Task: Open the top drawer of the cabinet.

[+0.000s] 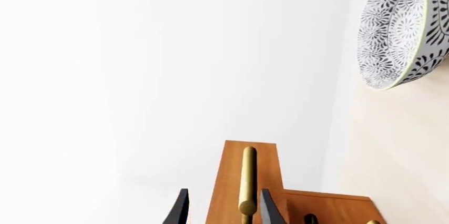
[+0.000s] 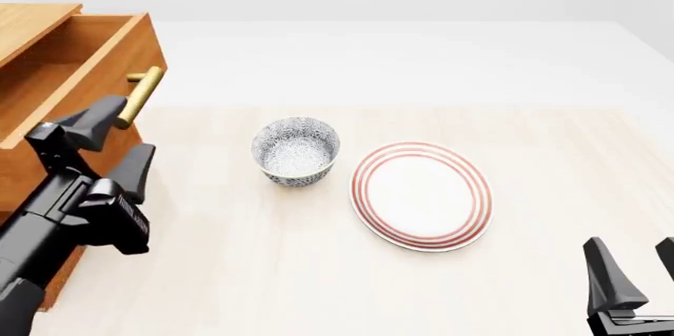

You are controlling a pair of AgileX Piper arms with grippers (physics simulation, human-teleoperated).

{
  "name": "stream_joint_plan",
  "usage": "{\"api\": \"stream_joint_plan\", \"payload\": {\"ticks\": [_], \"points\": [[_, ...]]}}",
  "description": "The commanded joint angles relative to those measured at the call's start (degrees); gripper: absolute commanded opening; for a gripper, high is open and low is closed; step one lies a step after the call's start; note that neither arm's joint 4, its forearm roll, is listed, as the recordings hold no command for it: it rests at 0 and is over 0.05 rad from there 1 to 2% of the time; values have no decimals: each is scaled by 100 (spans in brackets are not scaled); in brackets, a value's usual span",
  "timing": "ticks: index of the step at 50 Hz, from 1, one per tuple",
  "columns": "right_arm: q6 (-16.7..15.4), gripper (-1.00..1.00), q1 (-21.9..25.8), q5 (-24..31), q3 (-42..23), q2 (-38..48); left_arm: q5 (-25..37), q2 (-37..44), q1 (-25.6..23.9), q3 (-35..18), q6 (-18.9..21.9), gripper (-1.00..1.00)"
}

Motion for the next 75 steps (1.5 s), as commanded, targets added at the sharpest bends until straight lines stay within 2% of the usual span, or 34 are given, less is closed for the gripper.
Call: {"api": "stream_joint_plan", "payload": {"ticks": [1,4,7,12,14,18,22,27,30,32,33,37,43,45,47,50,51,56,57,58,61,67,69,71,73,75], "points": [[-1,100,0,2,1,-3,796,-820,-13,-97,-345,100],[1,100,-1,1,1,-2,1049,-1005,-53,-151,-525,100],[-1,100,-1,0,2,-2,1708,-1365,48,-387,-920,100],[0,100,-1,-2,2,0,2283,-1663,34,-626,-1274,100],[-2,100,0,-4,2,1,2604,-1735,-4,-820,-1575,100],[2,100,0,-6,3,4,2766,-1859,32,-827,-1739,100],[2,100,0,-7,4,4,3375,-1949,74,-1203,-2285,100],[0,100,0,-7,4,4,3854,-2061,162,-1467,-2713,100],[1,100,0,-5,4,2,3982,-2115,180,-1481,-2791,100],[1,100,0,-5,4,2,4084,-2063,125,-1585,-2942,100],[0,100,0,-5,4,1,4365,-2029,120,-1817,-3226,100],[1,100,0,-3,3,1,4774,-2017,258,-2055,-3507,100],[1,100,0,-2,3,0,5450,-1788,377,-2694,-4239,100],[0,100,0,-2,3,0,5774,-1828,599,-2898,-4398,100],[2,100,0,-2,3,1,5931,-1677,517,-3116,-4597,100],[1,100,0,-3,3,1,6083,-1704,631,-3206,-4659,100],[1,100,0,-4,3,2,6282,-1583,660,-3410,-4867,100],[1,100,0,-6,3,4,6598,-1487,672,-3721,-5218,100],[1,100,0,-6,3,4,6772,-1412,731,-3896,-5433,100],[1,100,0,-6,3,4,6775,-1411,731,-3899,-5434,100],[1,100,0,-6,2,4,7097,-1084,599,-4375,-6023,100],[0,100,0,-6,3,3,7510,-784,693,-4812,-6545,100],[0,100,0,-6,3,3,7579,-817,837,-4874,-6540,100],[1,100,0,-6,4,3,7668,-693,784,-5008,-6745,100],[1,100,0,-5,4,3,7828,-749,1078,-5098,-6730,100],[2,100,0,-6,4,2,7858,-680,1006,-5154,-6802,100]]}}
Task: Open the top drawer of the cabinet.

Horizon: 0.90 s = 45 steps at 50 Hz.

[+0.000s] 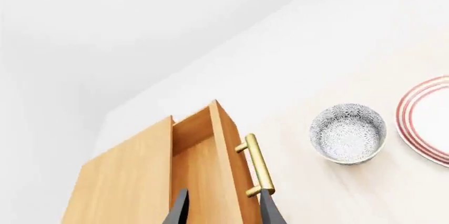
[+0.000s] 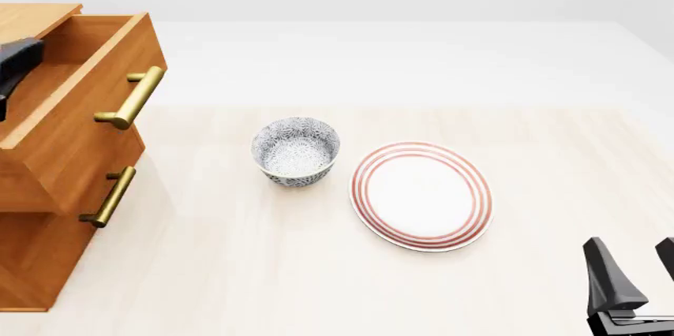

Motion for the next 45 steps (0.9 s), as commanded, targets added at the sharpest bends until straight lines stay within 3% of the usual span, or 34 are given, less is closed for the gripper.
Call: {"api": "stream_joint_plan", "payload": {"ticks": [1,12,20,32,41,43,45], "points": [[0,100,0,0,1,0,700,312,296,-691,-762,100],[0,100,1,-1,1,-1,1239,518,471,-1184,-1356,100],[1,100,0,0,1,0,1318,790,286,-1255,-1762,100],[1,100,0,0,1,-1,1368,976,482,-1207,-2058,100],[1,100,0,0,1,0,1497,1217,425,-1368,-2247,100],[0,100,0,0,0,-1,1528,1403,288,-1462,-2456,100],[0,100,1,0,1,0,1550,1309,483,-1427,-2289,100]]}}
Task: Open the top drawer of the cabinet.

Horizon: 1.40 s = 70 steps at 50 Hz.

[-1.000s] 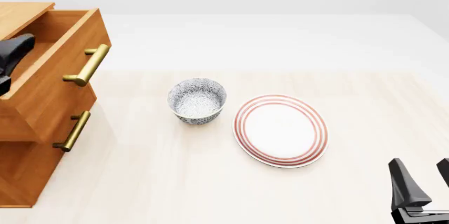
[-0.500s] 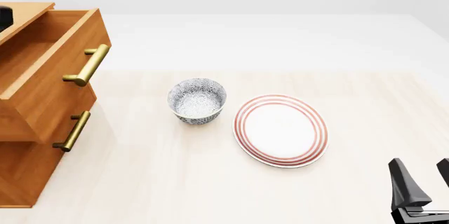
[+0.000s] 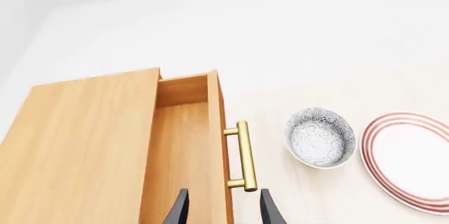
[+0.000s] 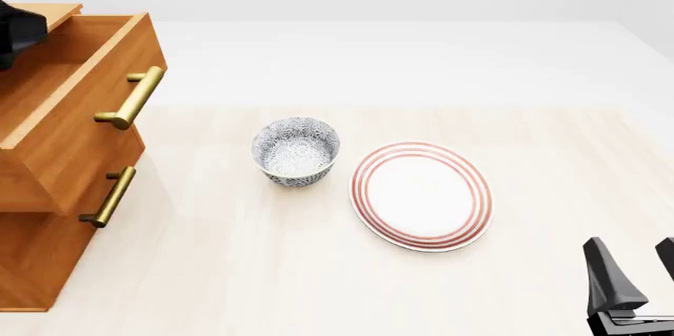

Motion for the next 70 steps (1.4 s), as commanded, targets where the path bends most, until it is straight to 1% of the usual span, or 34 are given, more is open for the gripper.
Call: {"api": "stream_joint_plan", "payload": {"ticks": [1,6,18,32,45,64,66,68,70], "points": [[0,100,0,0,0,0,151,239,35,-133,-269,100],[-1,100,1,0,0,0,168,232,92,-121,-315,100],[-1,100,0,0,0,0,102,263,252,108,-426,100],[1,100,0,0,0,0,-268,324,277,523,-556,100],[0,100,0,0,0,0,-513,418,232,726,-661,100],[-4,100,0,0,1,-2,-867,703,131,1008,-718,100],[-1,100,0,-2,1,1,-875,730,144,998,-707,100],[1,100,0,-3,1,3,-875,712,278,1023,-584,100],[-2,100,0,-5,1,3,-897,731,240,1036,-607,100]]}}
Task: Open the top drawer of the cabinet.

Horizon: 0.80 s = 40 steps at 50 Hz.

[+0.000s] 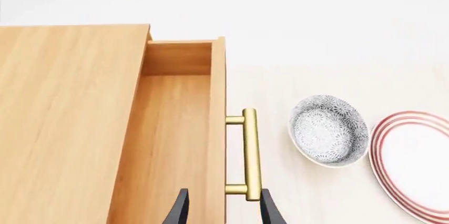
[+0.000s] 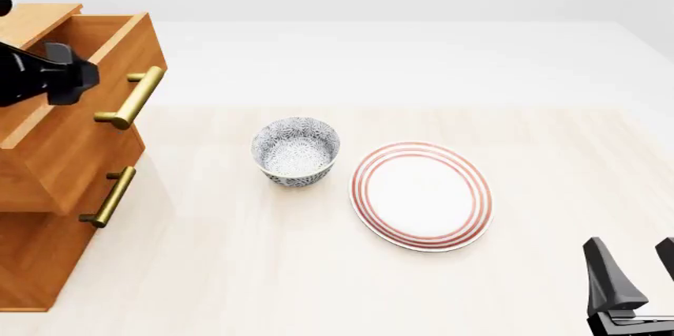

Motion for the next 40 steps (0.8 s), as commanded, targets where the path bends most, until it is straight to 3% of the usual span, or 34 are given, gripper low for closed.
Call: {"api": "stream_joint_plan", "payload": {"ticks": [1,40], "points": [[2,100,0,-5,0,6,-146,84,40,130,45,100],[-1,100,0,-10,-1,11,-454,219,58,593,32,100]]}}
